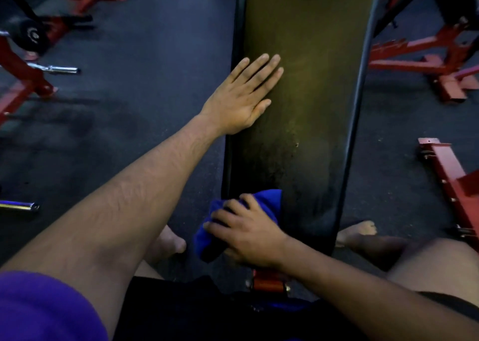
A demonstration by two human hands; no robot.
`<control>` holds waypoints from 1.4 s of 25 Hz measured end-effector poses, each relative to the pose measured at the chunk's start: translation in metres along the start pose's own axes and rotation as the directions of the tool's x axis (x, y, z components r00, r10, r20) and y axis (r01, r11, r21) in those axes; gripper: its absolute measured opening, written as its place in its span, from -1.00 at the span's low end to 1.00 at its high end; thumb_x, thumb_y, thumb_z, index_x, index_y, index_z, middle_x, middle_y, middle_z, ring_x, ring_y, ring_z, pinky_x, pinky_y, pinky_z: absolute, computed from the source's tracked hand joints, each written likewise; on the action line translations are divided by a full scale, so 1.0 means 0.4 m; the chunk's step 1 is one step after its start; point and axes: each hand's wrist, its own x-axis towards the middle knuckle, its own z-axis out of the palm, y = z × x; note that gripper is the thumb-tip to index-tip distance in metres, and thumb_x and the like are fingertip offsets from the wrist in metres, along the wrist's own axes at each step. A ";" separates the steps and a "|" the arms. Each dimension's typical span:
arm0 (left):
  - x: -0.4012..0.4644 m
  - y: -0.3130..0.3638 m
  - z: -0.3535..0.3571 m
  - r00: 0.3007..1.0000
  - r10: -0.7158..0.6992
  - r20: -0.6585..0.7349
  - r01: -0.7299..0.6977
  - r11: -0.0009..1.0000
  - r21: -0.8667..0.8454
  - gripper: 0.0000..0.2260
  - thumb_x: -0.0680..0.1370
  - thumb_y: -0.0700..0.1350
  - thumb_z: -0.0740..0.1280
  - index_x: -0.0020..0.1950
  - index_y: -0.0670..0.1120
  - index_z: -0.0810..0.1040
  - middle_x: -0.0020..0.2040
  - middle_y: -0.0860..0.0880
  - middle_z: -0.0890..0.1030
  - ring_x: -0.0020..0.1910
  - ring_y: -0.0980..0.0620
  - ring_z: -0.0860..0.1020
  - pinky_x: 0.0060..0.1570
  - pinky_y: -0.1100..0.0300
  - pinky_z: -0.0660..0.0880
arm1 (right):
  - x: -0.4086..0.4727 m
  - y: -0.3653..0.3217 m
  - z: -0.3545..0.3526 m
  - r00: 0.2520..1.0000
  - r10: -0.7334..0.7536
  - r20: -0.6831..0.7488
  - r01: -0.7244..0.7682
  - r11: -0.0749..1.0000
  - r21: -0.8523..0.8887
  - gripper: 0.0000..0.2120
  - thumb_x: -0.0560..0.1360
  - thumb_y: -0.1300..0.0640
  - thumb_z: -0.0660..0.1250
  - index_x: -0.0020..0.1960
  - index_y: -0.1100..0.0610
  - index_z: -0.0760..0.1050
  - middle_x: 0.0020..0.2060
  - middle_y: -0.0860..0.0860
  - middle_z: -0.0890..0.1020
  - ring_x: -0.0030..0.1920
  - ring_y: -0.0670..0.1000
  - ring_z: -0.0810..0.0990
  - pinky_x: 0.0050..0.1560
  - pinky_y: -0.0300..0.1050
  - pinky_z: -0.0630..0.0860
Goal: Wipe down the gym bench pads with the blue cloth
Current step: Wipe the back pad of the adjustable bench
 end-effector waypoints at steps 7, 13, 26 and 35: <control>0.018 0.117 0.003 0.961 -0.272 -0.040 0.263 0.951 -0.161 -0.46 0.69 0.07 0.05 0.66 -0.08 0.13 0.67 -0.11 0.09 0.65 -0.11 0.02 0.61 -0.15 -0.07 | -0.127 0.415 -0.265 0.681 0.578 -0.449 -0.647 0.763 0.001 -0.33 0.41 0.05 0.32 0.51 0.02 0.30 0.44 0.10 0.38 0.34 0.20 0.37 0.27 0.15 0.30; 0.023 0.142 0.036 0.930 -0.362 -0.071 0.349 0.926 -0.145 -0.46 0.72 0.07 0.02 0.67 -0.06 0.07 0.68 -0.10 0.05 0.66 -0.09 -0.02 0.60 -0.18 -0.03 | -0.084 0.494 -0.177 0.683 0.639 -0.356 -0.709 0.697 -0.108 -0.34 0.52 -0.17 0.21 0.57 -0.08 0.15 0.59 0.04 0.10 0.58 0.17 0.03 0.50 0.24 0.08; 0.009 0.155 0.048 0.918 -0.378 -0.116 0.365 0.923 -0.120 -0.47 0.72 0.06 -0.01 0.67 -0.06 0.07 0.68 -0.09 0.06 0.66 -0.09 0.01 0.61 -0.16 -0.04 | -0.352 0.048 0.136 0.708 0.662 -0.246 -0.691 0.722 -0.043 -0.12 0.27 0.09 0.30 0.58 -0.02 0.15 0.59 0.00 0.13 0.58 0.19 0.05 0.51 0.29 0.03; 0.004 0.154 0.052 0.920 -0.369 -0.130 0.350 0.925 -0.151 -0.47 0.71 0.07 -0.01 0.67 -0.05 0.07 0.68 -0.09 0.06 0.66 -0.09 0.02 0.61 -0.15 -0.06 | -0.224 0.138 0.039 0.592 0.758 -0.275 -0.783 0.622 0.029 -0.24 0.40 0.14 0.22 0.59 0.01 0.14 0.59 0.00 0.10 0.59 0.16 -0.01 0.52 0.25 0.04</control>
